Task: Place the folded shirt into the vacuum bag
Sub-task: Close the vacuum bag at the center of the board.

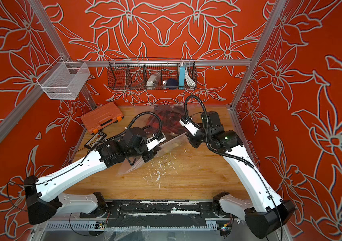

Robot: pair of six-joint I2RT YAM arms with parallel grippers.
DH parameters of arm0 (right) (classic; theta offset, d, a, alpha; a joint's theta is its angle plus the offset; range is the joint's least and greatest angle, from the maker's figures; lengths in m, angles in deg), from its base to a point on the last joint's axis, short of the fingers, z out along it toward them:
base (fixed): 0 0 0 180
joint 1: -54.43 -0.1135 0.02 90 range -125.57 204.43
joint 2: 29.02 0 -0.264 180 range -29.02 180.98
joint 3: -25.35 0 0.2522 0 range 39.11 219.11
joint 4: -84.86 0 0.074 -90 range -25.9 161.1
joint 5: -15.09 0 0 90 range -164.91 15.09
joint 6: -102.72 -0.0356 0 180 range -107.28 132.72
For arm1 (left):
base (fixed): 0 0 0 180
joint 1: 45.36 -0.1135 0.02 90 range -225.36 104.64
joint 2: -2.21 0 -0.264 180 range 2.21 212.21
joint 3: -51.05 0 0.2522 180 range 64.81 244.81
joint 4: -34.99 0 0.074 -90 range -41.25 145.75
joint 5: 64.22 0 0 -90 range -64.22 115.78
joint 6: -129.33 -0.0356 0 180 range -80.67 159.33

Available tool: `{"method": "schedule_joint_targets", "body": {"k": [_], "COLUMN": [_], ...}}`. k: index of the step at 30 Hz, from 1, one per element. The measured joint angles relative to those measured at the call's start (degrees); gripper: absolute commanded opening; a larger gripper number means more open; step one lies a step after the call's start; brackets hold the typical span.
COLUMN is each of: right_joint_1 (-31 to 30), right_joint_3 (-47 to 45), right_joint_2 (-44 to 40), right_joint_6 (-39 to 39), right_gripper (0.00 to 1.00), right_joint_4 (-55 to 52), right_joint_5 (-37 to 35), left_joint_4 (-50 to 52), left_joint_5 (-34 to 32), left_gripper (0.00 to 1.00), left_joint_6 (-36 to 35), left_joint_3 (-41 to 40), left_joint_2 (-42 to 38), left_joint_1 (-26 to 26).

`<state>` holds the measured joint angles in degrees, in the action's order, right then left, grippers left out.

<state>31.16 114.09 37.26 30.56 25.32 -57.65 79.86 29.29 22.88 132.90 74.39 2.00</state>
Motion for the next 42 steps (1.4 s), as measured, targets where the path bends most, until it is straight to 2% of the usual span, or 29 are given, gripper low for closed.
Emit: {"method": "schedule_joint_targets", "body": {"k": [9, 29, 33, 34, 39, 42], "right_joint_1": [3.0, 11.5, 12.1, 12.1, 9.9, 5.8], "right_joint_3": [1.3, 2.6, 3.0, 3.0, 2.8, 4.0], "right_joint_2": [4.2, 6.1, 5.5, 5.0, 0.3, -1.9], "right_joint_6": [-4.6, -7.1, -7.9, -7.9, -4.2, 1.0], "right_gripper": [0.0, 0.0, 0.0, 0.05, 0.43, 0.53], "right_joint_4": [0.6, 2.3, 2.4, 2.4, 1.6, -2.0], "right_joint_5": [0.3, -1.8, 0.9, 1.9, 3.8, 3.8], "left_joint_4": [-0.4, 4.0, 5.2, 5.7, 9.9, 12.0], "left_joint_5": [-0.8, -2.2, -1.9, -1.9, -2.1, -1.9], "left_gripper": [0.04, 0.01, 0.0, 0.0, 0.0, 0.0], "left_joint_6": [0.7, 0.9, 0.4, 0.2, -1.6, -3.7], "left_joint_3": [-2.1, -2.1, -2.2, -2.2, -2.4, -1.9], "left_joint_2": [-0.2, -0.6, -1.6, -1.8, -3.3, -3.4], "left_joint_1": [-0.1, -1.9, -2.1, -2.3, -3.3, -3.5]}}
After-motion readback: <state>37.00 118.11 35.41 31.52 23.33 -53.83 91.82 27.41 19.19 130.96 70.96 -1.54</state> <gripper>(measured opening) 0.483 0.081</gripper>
